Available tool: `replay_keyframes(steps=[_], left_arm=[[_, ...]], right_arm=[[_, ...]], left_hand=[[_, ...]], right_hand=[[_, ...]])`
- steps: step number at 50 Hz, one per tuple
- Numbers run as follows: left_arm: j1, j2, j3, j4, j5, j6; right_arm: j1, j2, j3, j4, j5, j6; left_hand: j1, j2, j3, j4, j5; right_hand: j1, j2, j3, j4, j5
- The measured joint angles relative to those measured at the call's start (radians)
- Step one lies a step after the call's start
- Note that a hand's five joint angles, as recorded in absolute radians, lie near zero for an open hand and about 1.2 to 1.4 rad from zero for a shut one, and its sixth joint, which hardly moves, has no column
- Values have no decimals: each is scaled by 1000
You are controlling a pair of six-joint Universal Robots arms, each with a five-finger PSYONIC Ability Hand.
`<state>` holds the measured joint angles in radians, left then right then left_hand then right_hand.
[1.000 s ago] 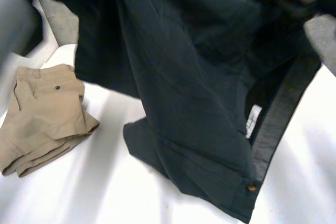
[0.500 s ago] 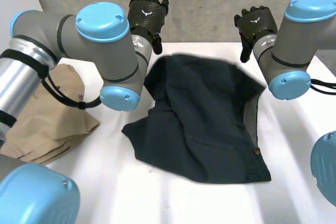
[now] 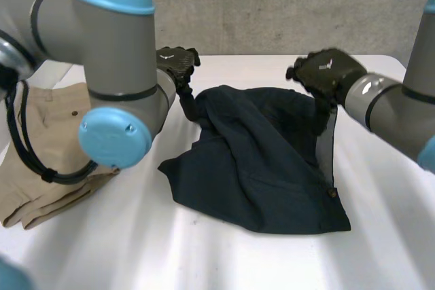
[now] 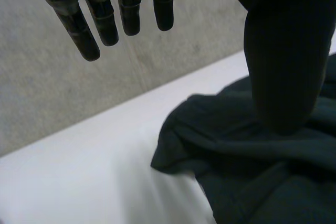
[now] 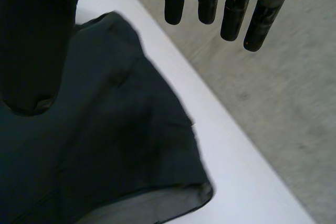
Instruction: Fold the laundry.
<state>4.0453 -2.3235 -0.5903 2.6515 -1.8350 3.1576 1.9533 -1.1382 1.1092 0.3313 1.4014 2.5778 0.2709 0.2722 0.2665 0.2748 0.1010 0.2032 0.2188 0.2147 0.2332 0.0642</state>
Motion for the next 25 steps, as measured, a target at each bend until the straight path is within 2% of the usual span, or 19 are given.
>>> replay_keyframes(steps=[2, 3, 6, 8, 11, 12, 14, 19, 22, 25], left_arm=[[-1, 70, -142, 120, 4, 7], [-1, 70, -142, 120, 4, 7], [-1, 189, -394, 333, 22, 33], [-1, 203, -425, 359, 27, 39], [-1, 313, -689, 558, 76, 111], [-1, 313, -689, 558, 76, 111], [0, 373, -869, 656, 126, 196], [0, 427, -1066, 705, 172, 296], [0, 439, -1118, 702, 177, 315], [-2, 455, -1211, 684, 183, 334]], right_arm=[[-3, -13, 65, -3, -8, 0], [-3, -13, 65, -3, -8, 0], [-4, -25, 137, -6, -10, -2], [-4, -28, 149, -6, -11, -3], [-7, -57, 240, -4, -18, -27], [-7, -57, 240, -4, -18, -27], [-13, -79, 301, -2, -26, -52], [-37, -140, 440, -2, -53, -104], [-43, -154, 468, -3, -60, -113], [-79, -209, 593, -23, -112, -142]], left_hand=[[0, 0, 0, 0, 0], [0, 0, 0, 0, 0], [0, 0, 0, 0, 0], [0, 0, 0, 0, 0], [-2, -1, 0, -2, -3], [-2, -1, 0, -2, -3], [0, 0, 0, 0, -3], [40, 37, 40, 35, 34], [40, 37, 40, 35, 34], [160, 157, 161, 153, 156]], right_hand=[[0, 0, 0, 0, 0], [0, 0, 0, 0, 0], [0, 0, 0, 0, 0], [0, 0, 0, 0, 0], [0, 0, 0, 0, 0], [0, 0, 0, 0, 0], [0, 0, 0, 0, 0], [7, 22, 25, 9, 18], [19, 46, 50, 25, 37], [97, 126, 135, 116, 104]])
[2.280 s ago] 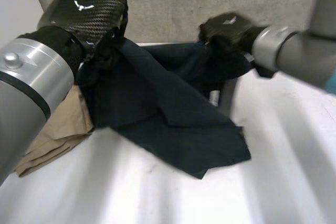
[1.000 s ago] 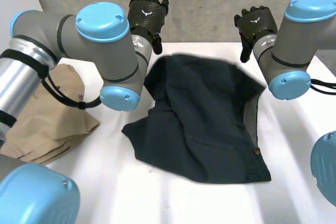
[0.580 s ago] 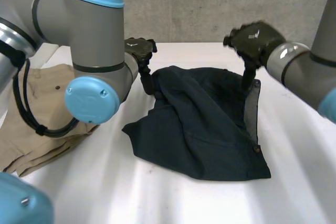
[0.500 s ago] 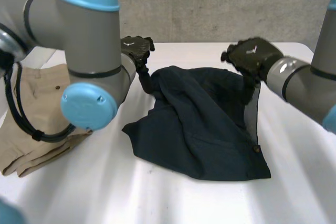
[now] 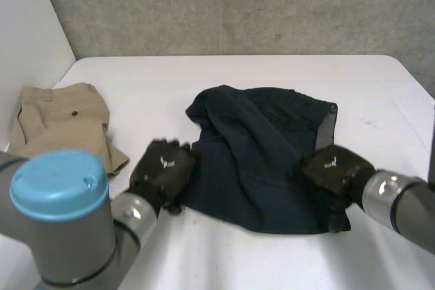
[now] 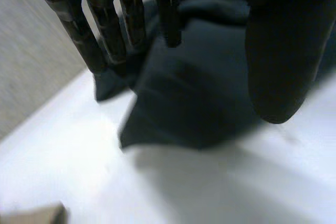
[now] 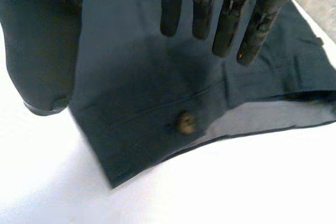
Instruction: Fold the laundry.
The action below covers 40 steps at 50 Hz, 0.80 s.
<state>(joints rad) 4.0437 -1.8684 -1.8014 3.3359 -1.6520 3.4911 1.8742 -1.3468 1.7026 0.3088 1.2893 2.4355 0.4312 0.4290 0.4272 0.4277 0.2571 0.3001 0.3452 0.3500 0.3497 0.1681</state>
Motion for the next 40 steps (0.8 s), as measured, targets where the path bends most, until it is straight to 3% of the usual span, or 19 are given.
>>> replay_keyframes(steps=[4, 13, 29, 37, 38, 40], left_arm=[[0, -2, -48, -14, 2, -1], [8, -75, -12, -10, 2, -3], [15, -288, 218, -11, -8, -2], [10, -350, 310, -16, -9, -1], [10, -355, 317, -15, -9, -1], [9, -361, 325, -14, -9, 0]], right_arm=[[-46, -33, 115, -46, -63, -12], [-107, -35, 248, -189, -118, -10], [-111, 71, 221, -369, -109, -9], [-107, 114, 188, -404, -104, -9], [-107, 119, 185, -408, -104, -9], [-107, 124, 181, -414, -104, -8]], left_hand=[[92, 87, 90, 90, 87], [114, 112, 115, 112, 104], [61, 11, 16, 1, -8], [61, 11, 16, 2, -7], [61, 11, 16, 2, -7], [61, 11, 16, 3, -4]], right_hand=[[55, 63, 64, 68, 59], [61, 71, 74, 79, 71], [70, 79, 84, 87, 82], [214, 270, 255, 252, 226], [381, 499, 493, 492, 449], [405, 541, 535, 536, 491]])
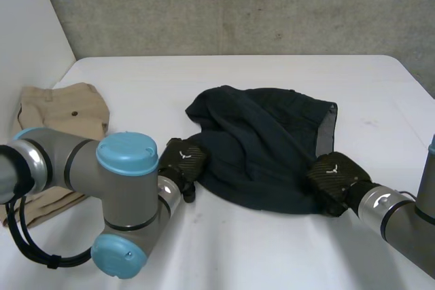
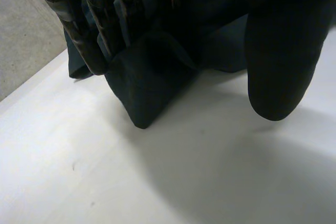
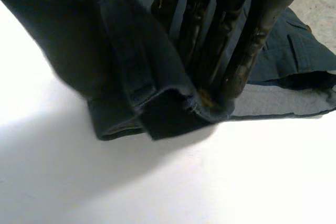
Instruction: Fold the laundry.
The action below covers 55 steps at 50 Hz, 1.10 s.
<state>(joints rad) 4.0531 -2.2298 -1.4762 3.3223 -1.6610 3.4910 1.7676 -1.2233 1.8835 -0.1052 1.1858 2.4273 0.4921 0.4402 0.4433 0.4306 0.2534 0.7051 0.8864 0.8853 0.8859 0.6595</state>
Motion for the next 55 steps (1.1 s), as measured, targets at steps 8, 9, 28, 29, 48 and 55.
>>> replay_keyframes(steps=[8, 9, 28, 29, 48, 55], left_arm=[[0, -48, 59, 4, -1, 4], [1, -53, 66, 4, -1, 5], [1, -244, 358, -4, 3, 10], [1, -253, 370, -5, 2, 10], [16, -252, 464, -20, -7, 9], [24, 26, 338, -84, -7, 7]], right_arm=[[0, 28, -40, -32, 3, 7], [0, 31, -44, -34, 4, 8], [-2, 55, -144, -30, 33, 55], [-2, 56, -146, -30, 34, 58], [-6, 39, -182, 22, 34, 62], [-6, -90, -330, 262, 28, 69]], left_hand=[[0, 20, 18, 32, 39], [0, 20, 18, 32, 39], [82, 166, 164, 175, 174], [101, 173, 170, 183, 180], [632, 752, 734, 767, 714], [634, 755, 739, 768, 714]], right_hand=[[217, 275, 271, 297, 283], [217, 275, 271, 297, 283], [217, 275, 274, 300, 311], [217, 275, 274, 300, 311], [217, 275, 274, 300, 311], [232, 275, 274, 300, 311]])
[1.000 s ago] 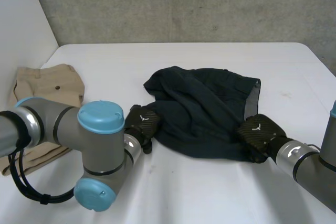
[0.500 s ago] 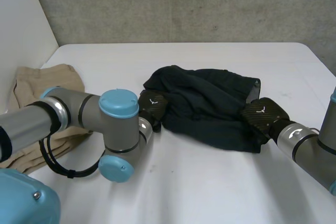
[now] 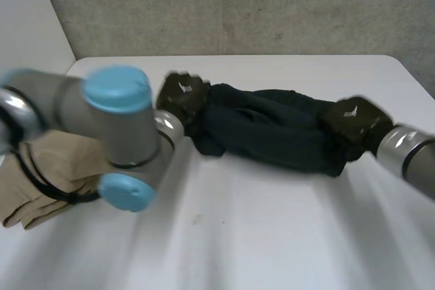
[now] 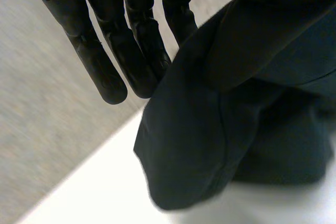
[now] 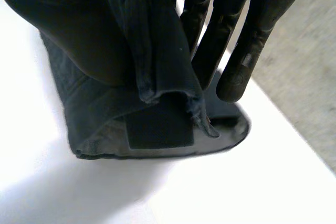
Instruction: Fold the laundry.
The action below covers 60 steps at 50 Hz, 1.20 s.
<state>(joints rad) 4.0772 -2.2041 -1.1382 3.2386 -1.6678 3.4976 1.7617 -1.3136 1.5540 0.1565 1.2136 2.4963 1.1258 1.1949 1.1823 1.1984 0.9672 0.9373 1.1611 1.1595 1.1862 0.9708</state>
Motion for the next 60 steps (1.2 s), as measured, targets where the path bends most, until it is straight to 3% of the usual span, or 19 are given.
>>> replay_keyframes(steps=[4, 5, 9, 17, 22, 28, 36, 37, 38, 39, 40, 41, 43, 45, 53, 60], left_arm=[[-1, 122, -53, -31, 1, -3], [-3, 237, -99, -58, 3, -7], [-8, 408, -159, -80, 7, -9], [-12, 564, -210, -84, 14, -8], [-8, 520, -224, -85, 14, -6], [-1, 328, -219, -85, 14, -5], [0, 58, -112, -86, 8, 0], [0, 39, -98, -88, 7, -1], [0, 13, -77, -90, 6, -1], [1, 1, -67, -91, 6, -2], [1, -6, -61, -92, 5, -2], [2, -26, -41, -95, 4, -4], [3, -33, -33, -97, 4, -6], [4, -30, -29, -98, 4, -9], [20, 78, -92, -96, 12, -15], [43, 143, -174, -88, 20, -14]], right_arm=[[0, -42, -57, 71, -3, 7], [1, -89, -131, 149, -6, 19], [2, -150, -242, 229, -13, 43], [3, -199, -378, 302, -21, 68], [1, -151, -431, 362, -33, 64], [11, 81, -528, 420, -12, 52], [65, 333, -637, 404, 109, 55], [70, 343, -640, 399, 118, 56], [88, 369, -649, 376, 149, 57], [91, 372, -650, 371, 153, 57], [98, 381, -652, 358, 168, 58], [111, 393, -650, 331, 192, 60], [115, 394, -648, 320, 200, 62], [122, 384, -628, 278, 217, 80], [120, 251, -512, 194, 210, 161], [116, 114, -325, 175, 133, 185]], left_hand=[[0, 0, 1, 0, 0], [0, 2, 4, 0, 0], [0, 2, 4, 0, 0], [0, 2, 4, 0, 0], [0, 2, 4, 0, 13], [0, 3, 5, 1, 16], [0, 1, 5, -1, 16], [-61, -82, -75, -86, -46], [-253, -261, -251, -265, -219], [-253, -261, -251, -265, -219], [-253, -261, -251, -265, -219], [-661, -664, -636, -657, -606], [-736, -789, -771, -793, -740], [-776, -846, -831, -854, -799], [-796, -875, -861, -884, -834], [-778, -843, -835, -849, -784]], right_hand=[[0, 0, 0, 0, 0], [0, 0, 0, 0, 0], [6, 2, 0, 0, 0], [14, 3, 0, 0, 0], [14, 3, 0, 0, 0], [21, 16, 20, 1, 11], [21, 16, 20, 0, 11], [14, 6, 10, -3, 8], [-163, -205, -180, -202, -174], [-163, -205, -180, -202, -174], [-387, -422, -412, -431, -395], [-531, -607, -574, -591, -554], [-710, -876, -866, -885, -837], [-734, -943, -944, -953, -904], [-734, -943, -945, -953, -906], [-734, -943, -944, -953, -906]])
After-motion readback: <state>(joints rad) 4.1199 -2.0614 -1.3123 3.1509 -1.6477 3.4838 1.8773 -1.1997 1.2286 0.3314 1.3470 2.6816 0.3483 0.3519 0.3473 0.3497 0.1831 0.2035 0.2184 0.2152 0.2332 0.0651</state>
